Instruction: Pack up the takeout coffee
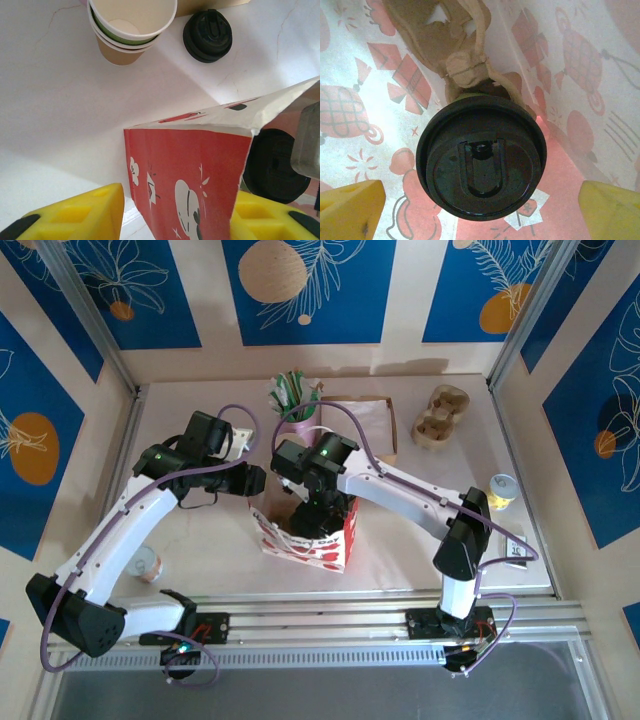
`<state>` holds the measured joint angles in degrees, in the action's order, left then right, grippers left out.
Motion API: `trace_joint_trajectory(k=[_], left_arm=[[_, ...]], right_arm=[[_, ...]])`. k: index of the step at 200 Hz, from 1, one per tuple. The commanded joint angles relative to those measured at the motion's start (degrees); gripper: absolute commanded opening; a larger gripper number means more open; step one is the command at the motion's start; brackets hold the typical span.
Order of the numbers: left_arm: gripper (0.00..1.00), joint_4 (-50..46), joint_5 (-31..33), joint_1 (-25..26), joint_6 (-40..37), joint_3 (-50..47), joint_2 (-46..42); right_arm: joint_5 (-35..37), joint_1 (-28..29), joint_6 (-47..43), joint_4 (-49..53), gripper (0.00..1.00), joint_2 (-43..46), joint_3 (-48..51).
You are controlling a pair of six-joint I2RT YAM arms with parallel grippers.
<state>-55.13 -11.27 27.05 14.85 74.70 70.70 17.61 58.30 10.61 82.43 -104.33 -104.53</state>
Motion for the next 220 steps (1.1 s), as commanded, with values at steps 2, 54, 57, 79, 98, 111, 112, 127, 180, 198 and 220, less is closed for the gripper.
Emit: trace_joint_trajectory(k=[2,54,57,79,98,111,112,127,180,198,220], left_arm=[[0.46,-1.38,0.67,0.2,-0.67,1.42,0.41],[0.46,-1.47,0.64,0.21,-0.68,1.59,0.67],[0.46,-1.47,0.66,0.23,-0.7,1.59,0.74],[0.46,-1.39,0.64,0.26,-0.7,1.59,0.86],[0.47,-1.37,0.63,0.26,-0.7,1.68,1.02],[0.47,-1.45,0.72,0.28,-0.7,1.64,1.02],[0.47,-1.46,0.72,0.28,-0.66,1.61,1.02],[0.47,-1.51,0.86,0.24,-0.79,1.65,0.98],[0.48,-1.64,1.03,0.27,-0.87,1.68,0.95],[0.49,-1.64,1.07,0.28,-0.82,1.68,1.02],[0.5,-1.64,1.07,0.22,-0.83,1.76,1.02]], right_arm=[[-0.3,0.5,-0.19,2.55,0.99,2.47,-2.86],[0.2,0.52,-1.37,4.0,0.99,2.9,-8.31],[0.22,0.56,-1.45,4.04,0.99,2.91,-8.66],[0.4,0.54,-1.9,5.08,0.99,3.07,-11.38],[0.57,0.55,-2.26,6.18,0.99,3.12,-13.66],[0.41,0.65,-2.57,6.68,0.99,3.47,-15.07],[0.37,0.66,-2.59,6.73,0.99,3.5,-15.17],[-0.01,0.62,-3.0,6.93,0.99,4.1,-16.47],[-3.67,0.71,-4.05,5.63,0.99,7.71,-19.65],[-5.52,0.71,-4.44,4.53,0.99,9.36,-19.82],[-7.5,0.68,-4.77,2.54,0.99,11.8,-19.93]])
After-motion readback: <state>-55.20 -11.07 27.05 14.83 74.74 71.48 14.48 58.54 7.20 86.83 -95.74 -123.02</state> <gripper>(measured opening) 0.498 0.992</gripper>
